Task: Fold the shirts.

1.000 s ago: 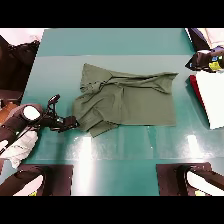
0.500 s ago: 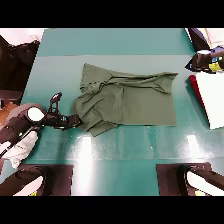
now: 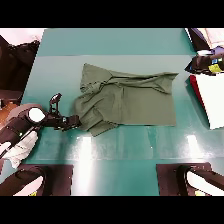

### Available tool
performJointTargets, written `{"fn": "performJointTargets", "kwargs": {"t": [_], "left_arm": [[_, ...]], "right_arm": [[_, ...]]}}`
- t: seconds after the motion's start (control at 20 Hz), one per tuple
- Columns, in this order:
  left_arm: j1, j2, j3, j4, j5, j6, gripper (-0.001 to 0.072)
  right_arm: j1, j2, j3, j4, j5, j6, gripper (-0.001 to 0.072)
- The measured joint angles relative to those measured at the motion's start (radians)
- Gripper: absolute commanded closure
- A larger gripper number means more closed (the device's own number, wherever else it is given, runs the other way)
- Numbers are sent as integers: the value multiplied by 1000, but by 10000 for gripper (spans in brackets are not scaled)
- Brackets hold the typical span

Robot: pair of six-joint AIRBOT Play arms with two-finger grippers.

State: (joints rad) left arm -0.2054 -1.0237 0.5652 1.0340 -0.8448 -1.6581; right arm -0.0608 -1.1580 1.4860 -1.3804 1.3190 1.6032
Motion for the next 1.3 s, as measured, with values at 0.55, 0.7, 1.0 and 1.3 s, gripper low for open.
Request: {"fn": "performJointTargets", "kwargs": {"t": [0.55,0.7,1.0,1.3], "left_arm": [[0,-60,6,-9,3,-1,680],[0,-66,68,8,-43,48,680],[0,-27,330,115,-179,127,680],[0,-19,453,181,-229,144,679]], "right_arm": [[0,0,0,-3,23,-1,281],[-11,2,-10,-6,69,-18,281],[-105,52,-251,-8,131,-51,281],[-166,78,-573,-2,68,-74,281]]}}
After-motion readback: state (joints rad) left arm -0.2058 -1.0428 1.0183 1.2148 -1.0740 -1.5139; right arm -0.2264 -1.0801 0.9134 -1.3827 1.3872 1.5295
